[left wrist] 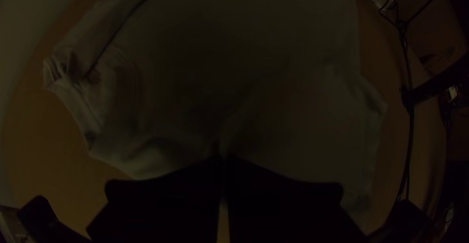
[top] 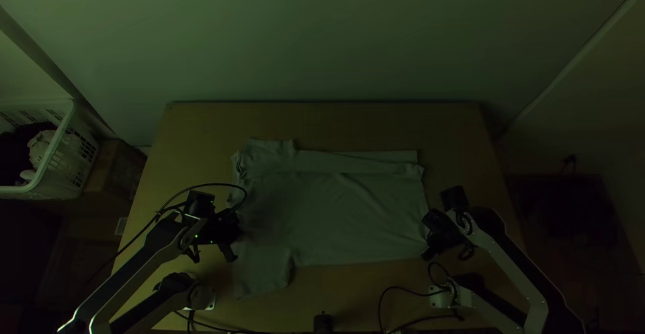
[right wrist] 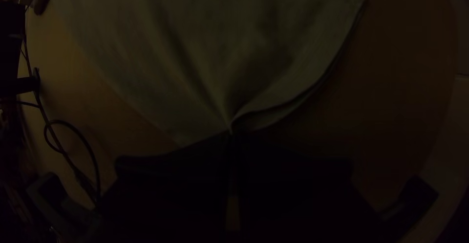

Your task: Fold the t-shirt

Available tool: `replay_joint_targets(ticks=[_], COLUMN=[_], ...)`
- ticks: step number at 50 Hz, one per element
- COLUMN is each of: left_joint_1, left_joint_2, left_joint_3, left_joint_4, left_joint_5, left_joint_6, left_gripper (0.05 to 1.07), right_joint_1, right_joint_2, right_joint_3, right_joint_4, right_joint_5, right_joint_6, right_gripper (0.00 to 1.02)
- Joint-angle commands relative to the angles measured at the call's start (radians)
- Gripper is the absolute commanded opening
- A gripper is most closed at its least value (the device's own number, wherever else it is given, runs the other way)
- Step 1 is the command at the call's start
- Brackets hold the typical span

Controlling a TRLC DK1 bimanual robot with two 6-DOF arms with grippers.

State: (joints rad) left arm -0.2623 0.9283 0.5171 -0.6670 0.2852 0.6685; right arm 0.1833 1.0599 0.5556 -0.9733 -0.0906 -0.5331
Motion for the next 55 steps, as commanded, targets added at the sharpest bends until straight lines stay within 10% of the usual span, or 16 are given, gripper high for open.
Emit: replay_joint_targets(ticks=[1,55], left_joint_1=[0.051,0.235], left_joint_2=[0.04,0.501], left_joint_3=[0.066,0.547], left_joint_4=[-0.002,0.03], left_joint_5=[0.034,0.147], left_joint_6=[0.04,-0.021], left_gripper=[0.08,0.08], right_joint_1=[-0.018,-0.117], right_joint_2=[0.023,0.38], right_joint_3=[0.047,0.484], right_joint_4=[0.002,0.039], right_joint_5=[-0.012,-0.144], right_joint_6=[-0.024,-0.022], right_gripper=[0.02,0.02])
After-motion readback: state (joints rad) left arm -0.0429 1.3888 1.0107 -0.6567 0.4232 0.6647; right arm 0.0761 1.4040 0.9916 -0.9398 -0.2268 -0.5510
